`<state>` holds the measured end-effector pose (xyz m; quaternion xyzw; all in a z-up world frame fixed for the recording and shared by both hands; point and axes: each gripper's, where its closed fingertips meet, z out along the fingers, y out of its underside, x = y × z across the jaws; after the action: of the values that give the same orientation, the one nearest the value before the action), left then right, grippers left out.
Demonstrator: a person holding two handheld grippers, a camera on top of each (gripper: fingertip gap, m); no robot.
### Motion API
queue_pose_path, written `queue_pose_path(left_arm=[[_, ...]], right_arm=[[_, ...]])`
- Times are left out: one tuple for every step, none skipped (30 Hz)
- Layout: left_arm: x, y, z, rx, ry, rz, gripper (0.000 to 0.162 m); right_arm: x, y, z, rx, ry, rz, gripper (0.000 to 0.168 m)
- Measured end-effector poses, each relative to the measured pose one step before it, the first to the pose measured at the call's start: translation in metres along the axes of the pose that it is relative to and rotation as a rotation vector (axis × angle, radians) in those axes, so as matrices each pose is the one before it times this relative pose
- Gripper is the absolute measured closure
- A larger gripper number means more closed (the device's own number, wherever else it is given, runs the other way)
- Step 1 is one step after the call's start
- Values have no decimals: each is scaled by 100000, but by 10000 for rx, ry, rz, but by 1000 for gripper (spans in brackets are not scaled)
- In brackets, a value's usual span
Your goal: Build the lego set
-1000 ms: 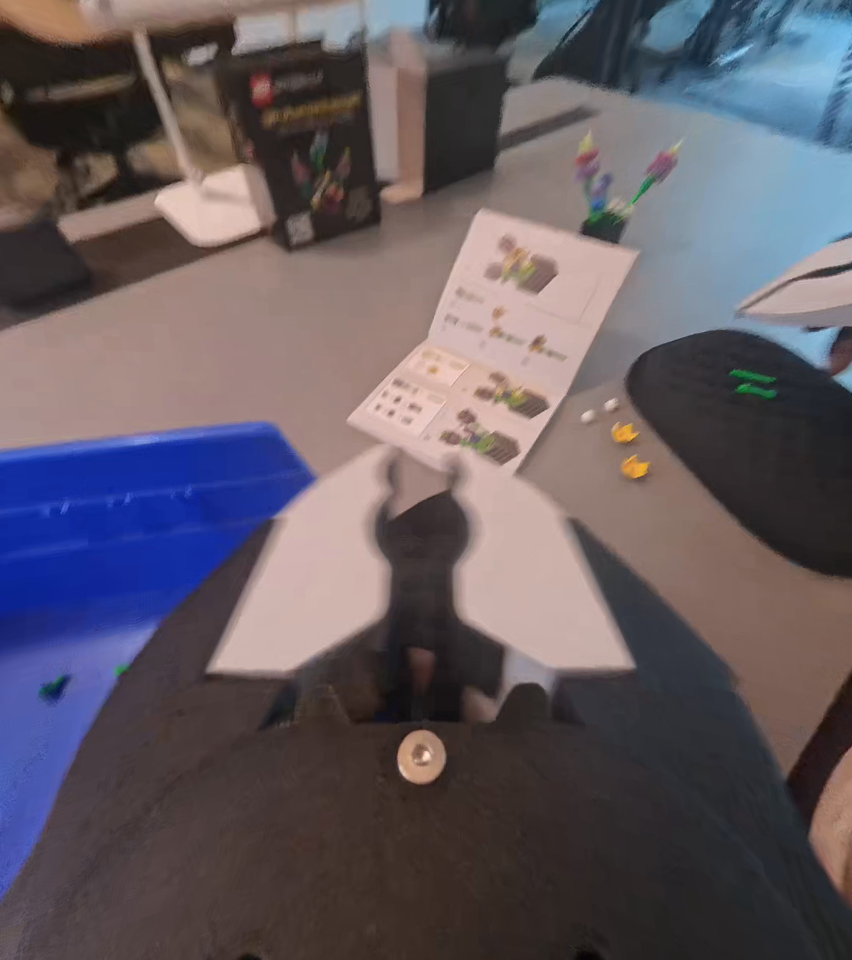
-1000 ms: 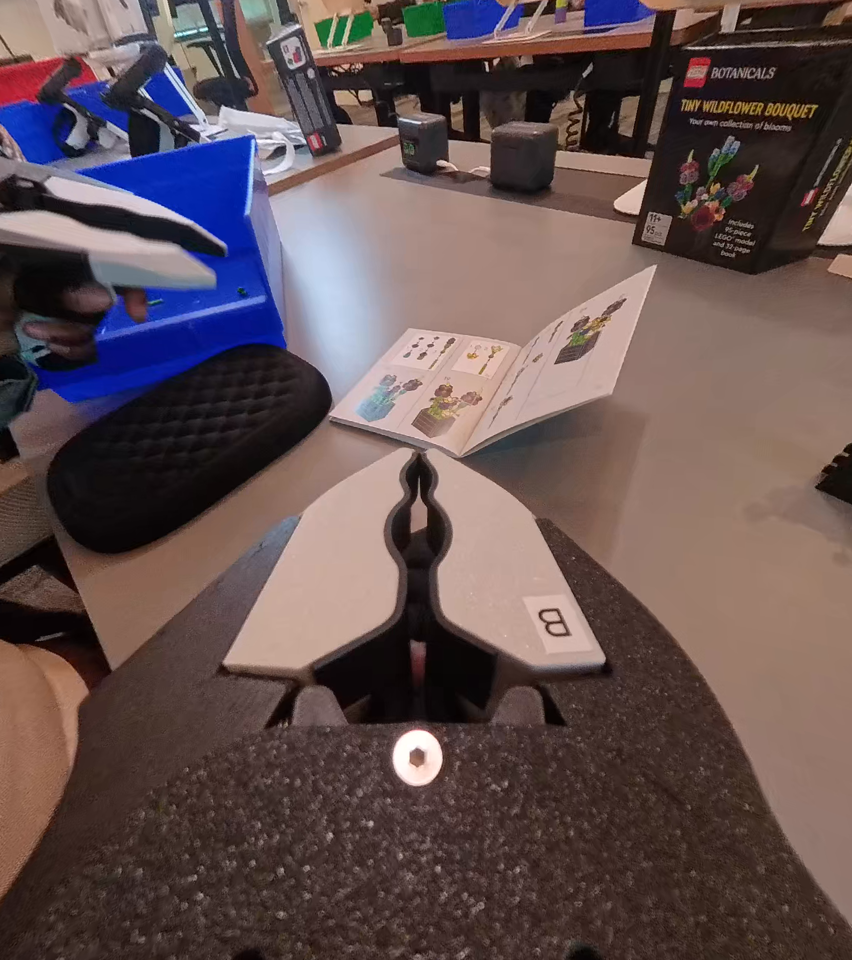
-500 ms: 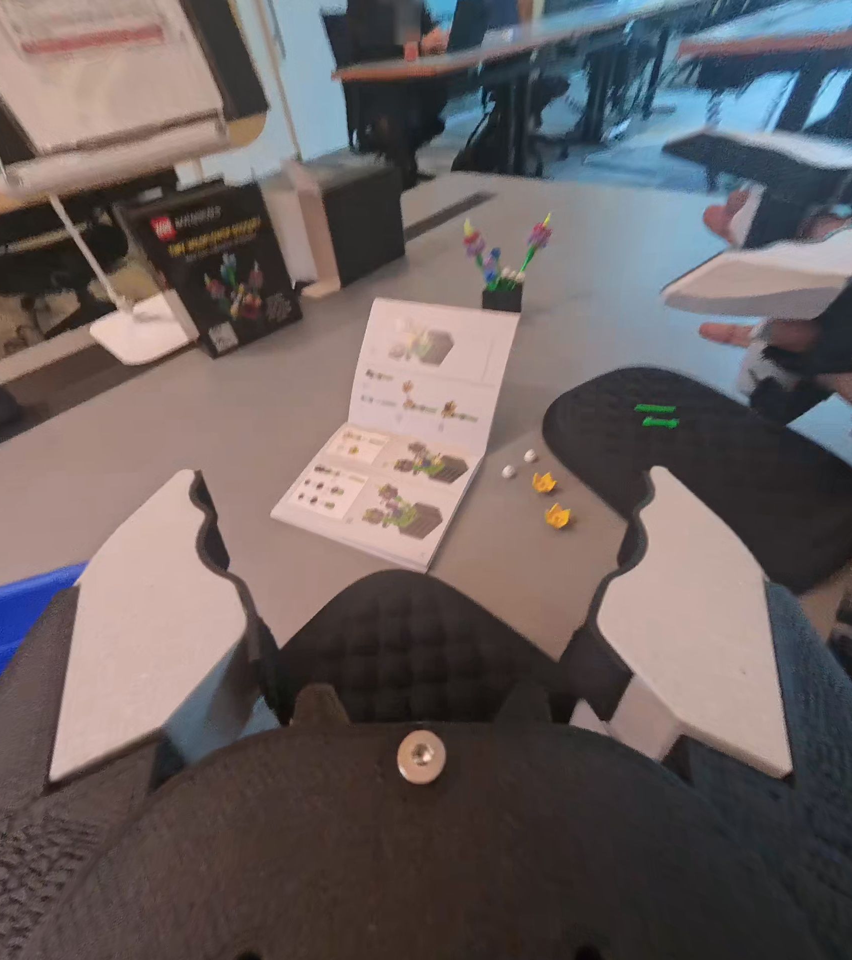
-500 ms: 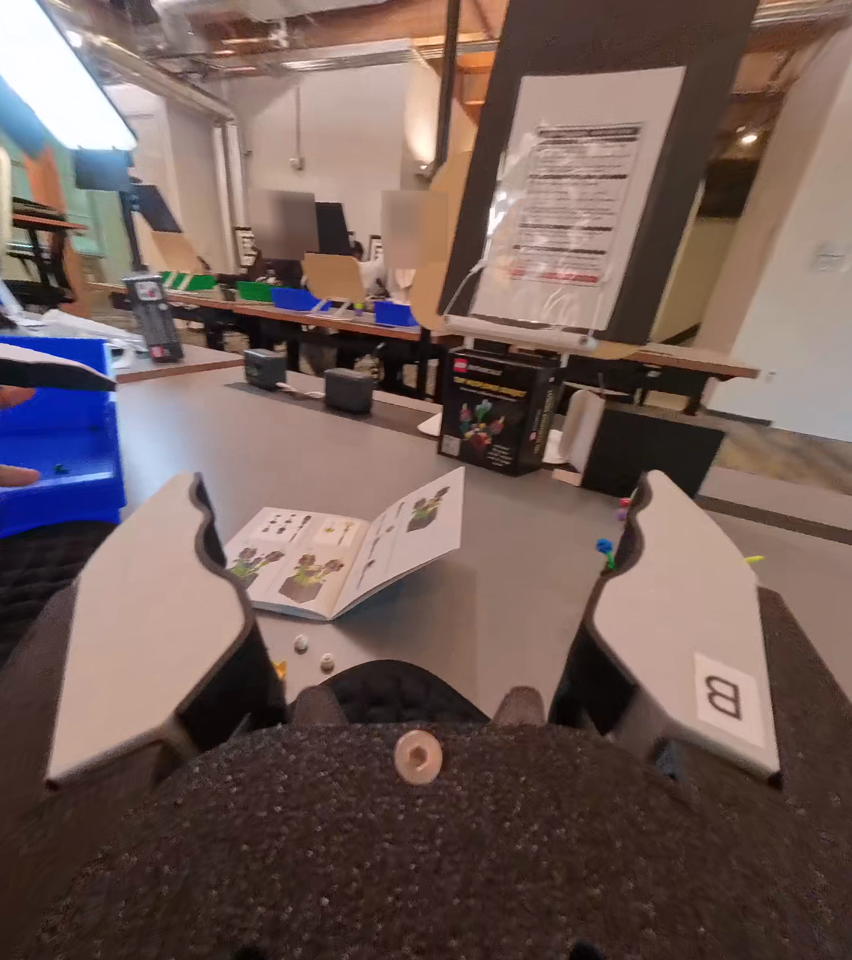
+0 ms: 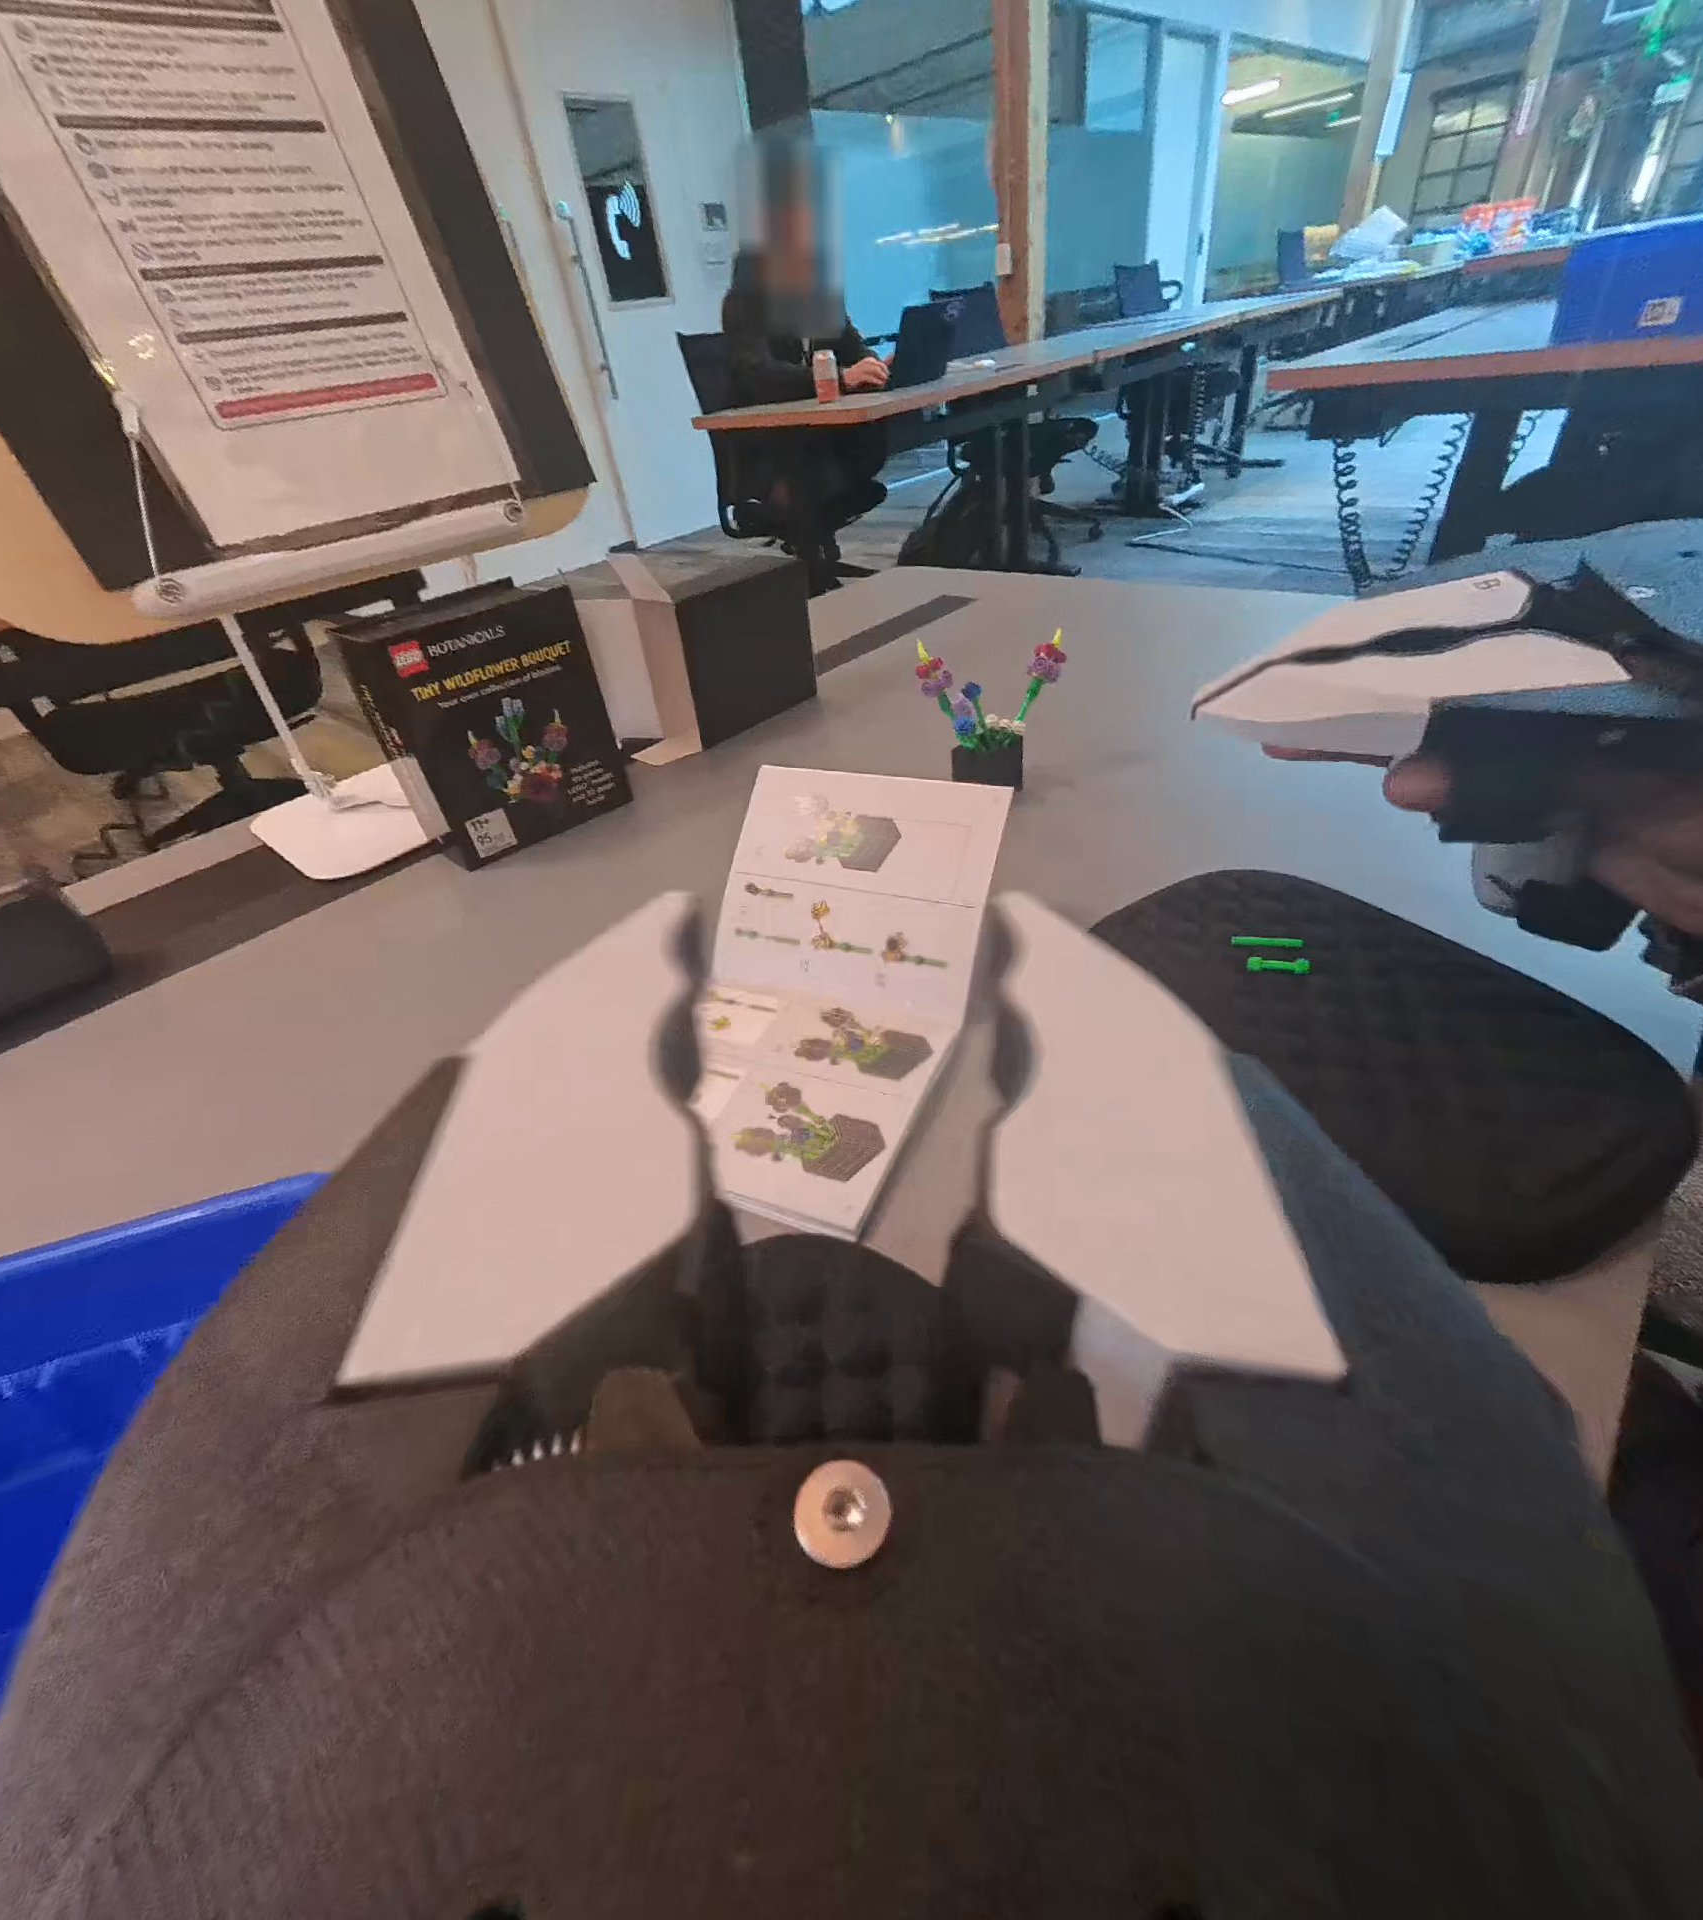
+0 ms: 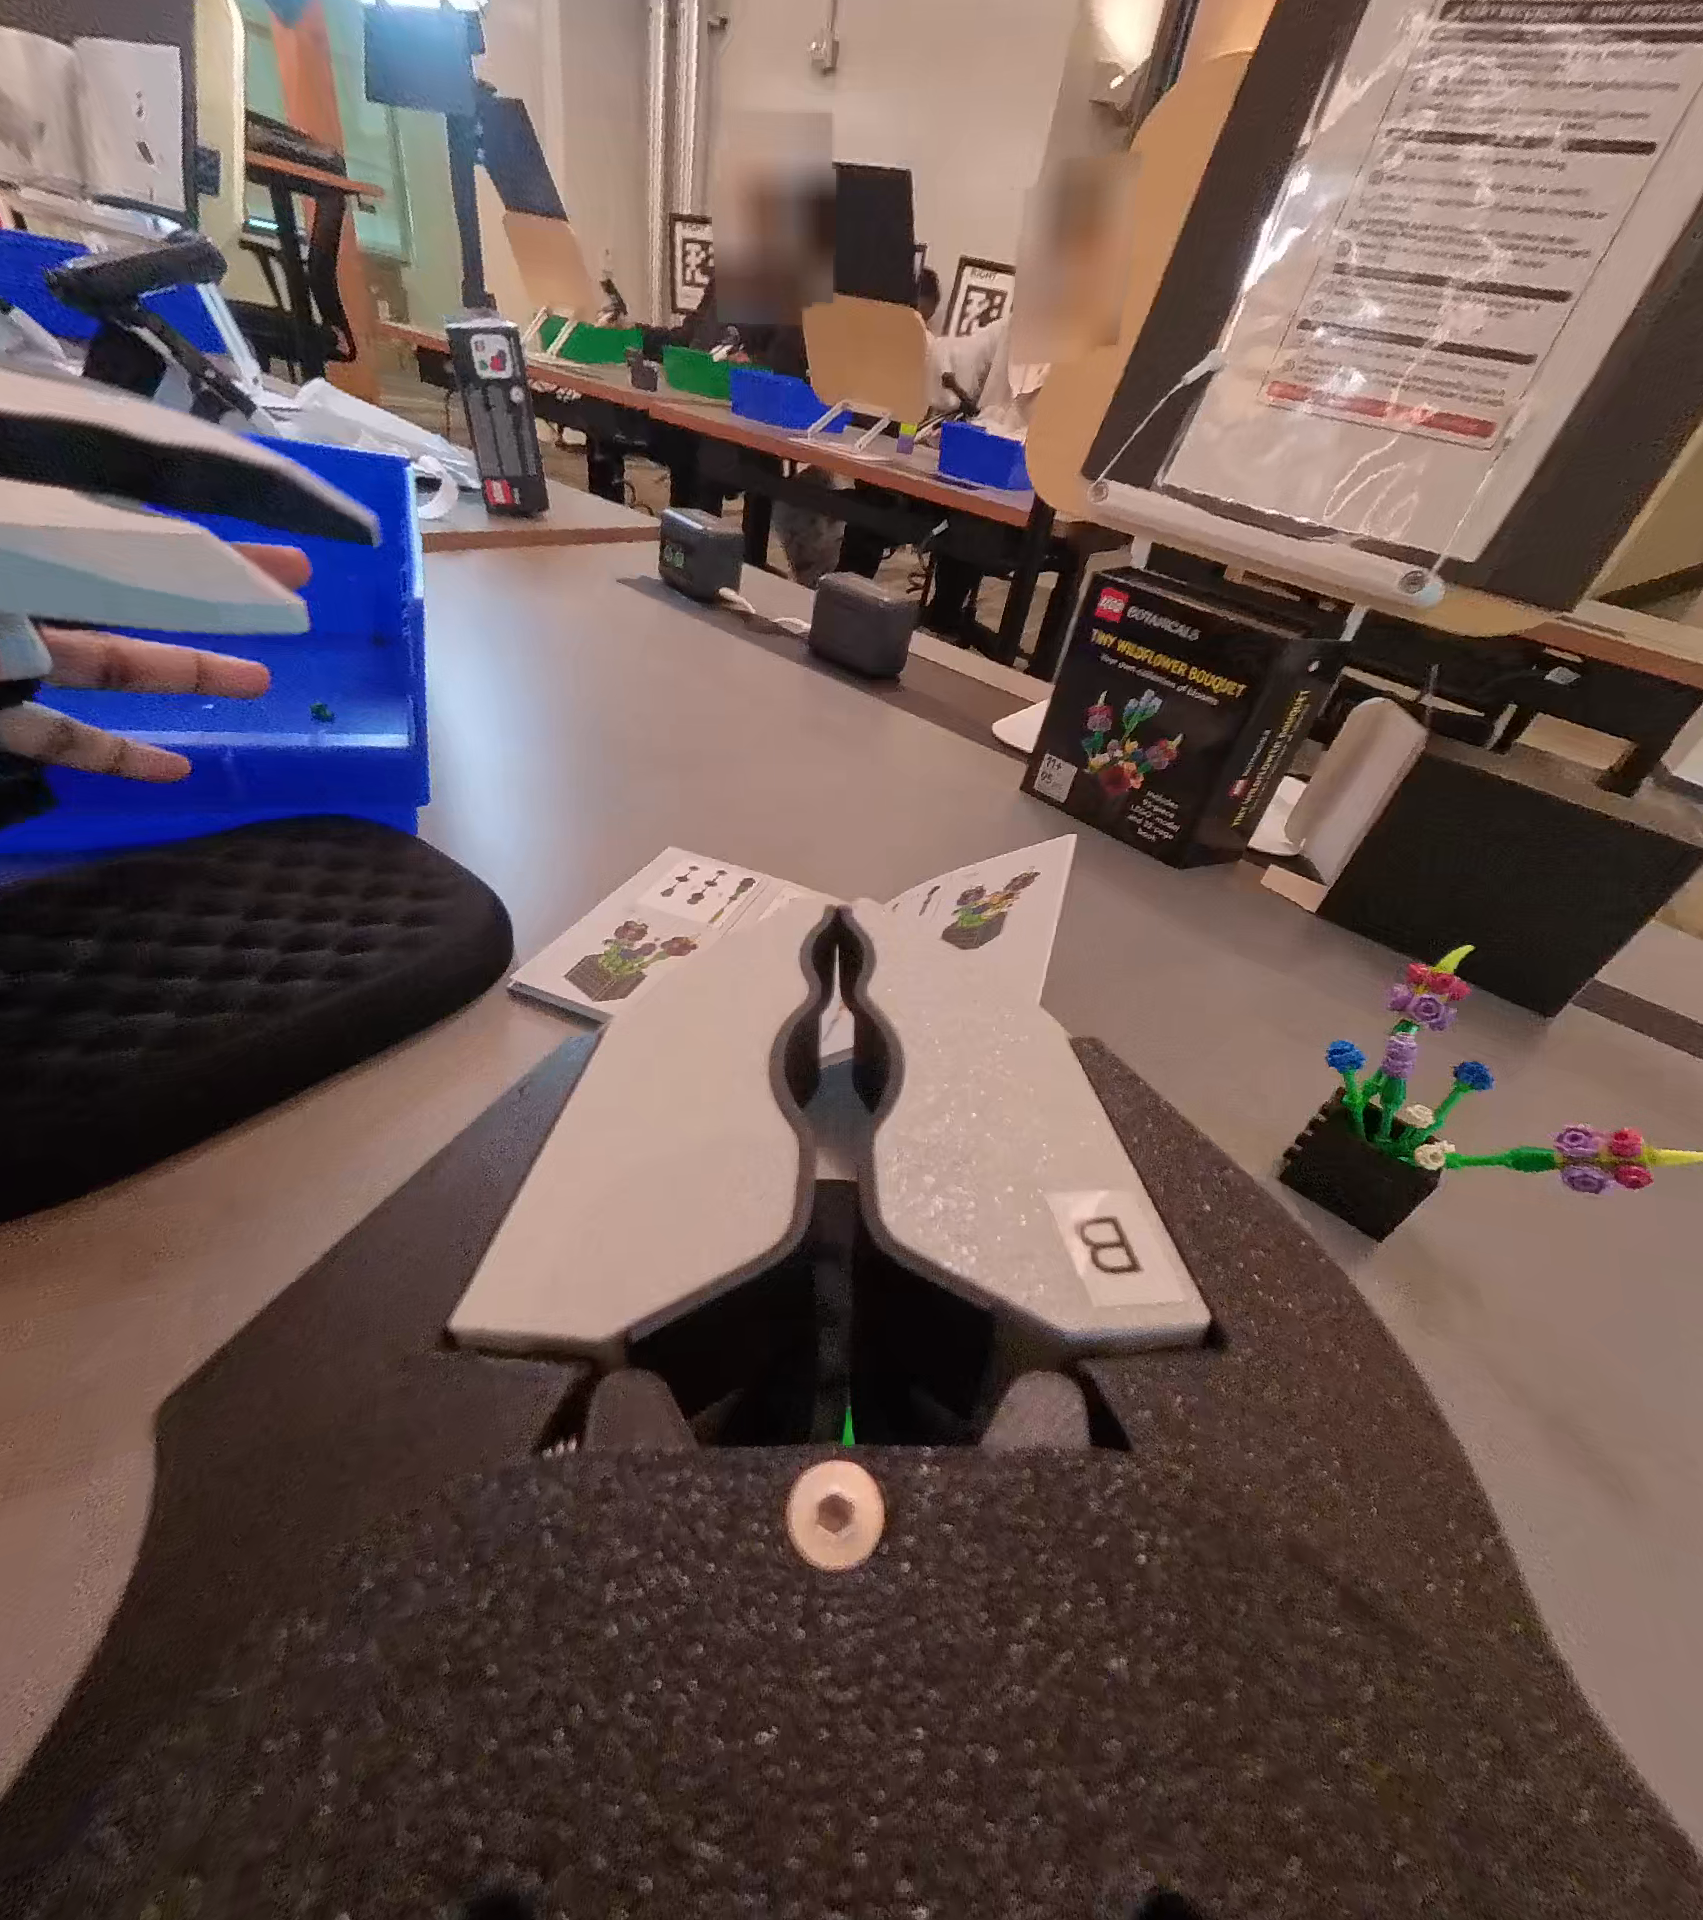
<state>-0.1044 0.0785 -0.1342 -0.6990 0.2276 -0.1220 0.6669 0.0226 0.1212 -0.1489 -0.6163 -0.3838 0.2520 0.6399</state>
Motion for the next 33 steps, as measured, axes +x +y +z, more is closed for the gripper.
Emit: queue_pose_path(left_arm=[[270, 241, 111, -161, 128, 57, 150], [569, 288, 14, -165, 359, 217, 155], [425, 76, -2, -20, 249, 130, 159], [200, -30, 61, 36, 98, -128, 162], [216, 35, 92, -3, 125, -102, 162], [75, 10, 75, 17, 20, -67, 160], [-81, -81, 81, 99, -114, -74, 141], [-60, -26, 90, 50, -102, -39, 141], [145, 99, 39, -70, 78, 78, 142], [297, 147, -39, -99, 202, 146, 142], [261, 125, -35, -108, 198, 84, 162], [56, -1, 5, -6, 36, -42, 162], [-147, -150, -39, 99, -95, -7, 162], [-162, -217, -84, 146, -119, 9, 162], [-178, -293, -77, 201, -150, -68, 151], [-218, -216, 1, 198, -138, -135, 125], [-71, -11, 19, 34, -33, -100, 130], [188, 221, -3, -109, 197, 57, 135], [226, 95, -10, -66, 227, 77, 162], [109, 80, 56, -56, 82, -81, 162], [173, 152, 45, -75, 77, -30, 162], [-43, 71, 71, -8, -58, -19, 150], [-132, -101, 84, 145, -149, -29, 137], [-47, -122, 146, 198, -96, -48, 123], [118, 85, 182, 58, 48, -60, 110], [184, 278, 198, -76, 115, -122, 108], [167, 283, 172, -70, 100, -218, 108], [162, 121, 121, 46, 102, -311, 107], [304, -181, 95, 161, 183, -340, 107], [442, -150, 53, 195, 322, -321, 107], [506, -66, 13, 122, 374, -342, 107], [479, 126, -5, -16, 355, -413, 107], [406, 231, -39, -66, 289, -436, 107]], right_arm=[[-28, 35, 63, -31, -20, 72, 168], [163, -176, 65, 135, 125, 65, 159], [220, -219, 27, 197, 184, 49, 141], [4, -50, 1, 33, 22, -29, 130], [-342, 204, -61, -189, -252, -143, 144], [-297, 153, -22, -162, -201, -125, 163], [-27, -48, -36, -5, -7, -19, 167], [82, -199, -47, 115, 63, 35, 165], [218, -313, -47, 224, 165, 71, 154], [294, -310, -28, 237, 238, 68, 139], [192, -158, -4, 130, 156, 26, 125], [-162, 154, -36, -122, -143, -72, 128], [-517, 351, -58, -300, -405, -145, 159], [-243, 221, 28, -180, -198, 13, 168], [-70, 121, 51, -78, -77, 72, 168], [170, -27, 3, 55, 93, 94, 168], [314, -255, -37, 244, 230, 68, 158], [294, -330, -48, 294, 222, 51, 144], [2, -109, -30, 97, 20, 11, 137], [-327, 243, -21, -202, -275, -49, 148], [-419, 361, -1, -312, -352, -33, 168], [-78, 210, 16, -178, -98, 68, 168], [94, -24, -4, 20, -12, 16, 168], [54, -293, 43, 174, -31, -47, 168], [-117, -415, 104, 179, -221, -171, 162], [-544, -370, 277, 39, -617, -404, 152], [-1043, 24, 405, -354, -1114, -425, 142], [-1258, 483, 469, -846, -1396, -64, 133], [-983, 759, 489, -1125, -1362, 167, 133], [-861, 835, 578, -1141, -1375, 153, 131], [-690, 785, 670, -1011, -1272, -157, 128], [-434, 737, 768, -817, -1007, -510, 132], [-137, 779, 867, -720, -702, -690, 132]])
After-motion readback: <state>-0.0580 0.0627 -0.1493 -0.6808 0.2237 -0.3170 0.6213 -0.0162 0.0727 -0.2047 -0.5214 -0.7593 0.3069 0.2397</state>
